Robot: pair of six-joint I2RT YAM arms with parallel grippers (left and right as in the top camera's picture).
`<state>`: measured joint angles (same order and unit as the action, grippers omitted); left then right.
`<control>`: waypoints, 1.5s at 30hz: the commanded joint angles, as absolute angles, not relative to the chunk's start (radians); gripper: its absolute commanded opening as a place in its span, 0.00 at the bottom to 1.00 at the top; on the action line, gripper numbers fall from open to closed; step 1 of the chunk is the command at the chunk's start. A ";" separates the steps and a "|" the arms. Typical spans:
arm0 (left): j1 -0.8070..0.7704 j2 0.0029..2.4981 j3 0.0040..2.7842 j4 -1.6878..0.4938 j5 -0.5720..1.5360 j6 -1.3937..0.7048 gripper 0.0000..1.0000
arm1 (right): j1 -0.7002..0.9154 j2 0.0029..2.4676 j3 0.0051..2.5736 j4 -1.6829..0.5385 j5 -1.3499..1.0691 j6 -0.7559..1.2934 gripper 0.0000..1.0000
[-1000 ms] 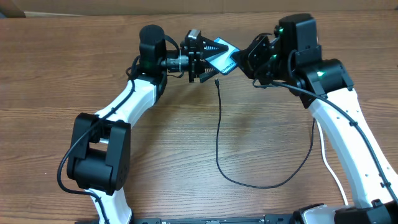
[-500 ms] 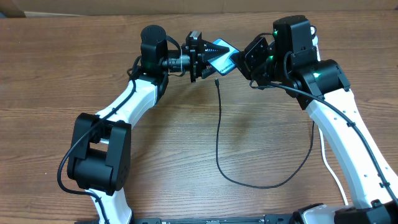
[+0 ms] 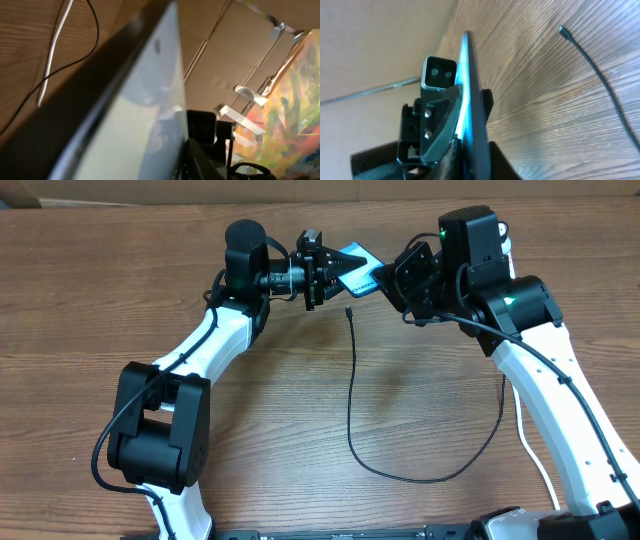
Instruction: Plug charger to phone and switch on socket
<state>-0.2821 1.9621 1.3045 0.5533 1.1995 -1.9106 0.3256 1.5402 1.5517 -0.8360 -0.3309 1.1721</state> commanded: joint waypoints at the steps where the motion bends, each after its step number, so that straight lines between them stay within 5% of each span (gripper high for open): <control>1: -0.292 1.950 1.312 0.551 1.226 -1.867 0.08 | 0.347 1.515 1.572 -0.820 -0.330 1.114 0.24; 5: -0.292 1.950 1.312 0.551 1.228 -1.867 0.04 | 0.355 1.515 1.572 -0.822 -0.330 1.092 0.38; 14: -0.291 1.950 1.312 0.551 1.231 -1.867 0.04 | 0.354 1.515 1.572 -0.835 -0.330 1.083 0.44; 26: -0.265 1.950 1.312 0.550 1.218 -1.740 0.04 | 0.318 1.476 1.573 -0.883 -0.247 0.888 0.89; 45: -0.263 1.950 1.312 0.149 1.082 -1.202 0.04 | 0.035 1.430 1.573 -1.206 -0.218 0.523 0.99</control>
<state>-0.2676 1.9602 1.3041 0.1577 1.0939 -1.3705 0.0616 1.4349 1.5524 -1.1923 -0.2443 0.6277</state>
